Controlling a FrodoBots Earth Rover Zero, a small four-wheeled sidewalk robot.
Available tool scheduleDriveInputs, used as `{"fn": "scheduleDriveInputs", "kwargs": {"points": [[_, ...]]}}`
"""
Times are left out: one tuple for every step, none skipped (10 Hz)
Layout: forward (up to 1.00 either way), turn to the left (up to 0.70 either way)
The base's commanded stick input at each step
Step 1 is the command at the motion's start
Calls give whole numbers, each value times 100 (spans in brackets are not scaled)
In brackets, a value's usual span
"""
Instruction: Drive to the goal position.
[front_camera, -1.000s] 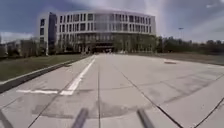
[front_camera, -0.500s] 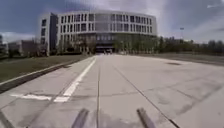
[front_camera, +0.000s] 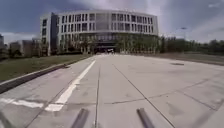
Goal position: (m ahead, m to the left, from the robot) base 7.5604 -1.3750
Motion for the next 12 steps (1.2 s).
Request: {"fn": "scheduleDriveInputs", "kwargs": {"points": [[50,0],[50,0],[50,0],[50,0],[50,0],[50,0],[50,0],[50,0],[50,0],[50,0],[50,0],[50,0]]}}
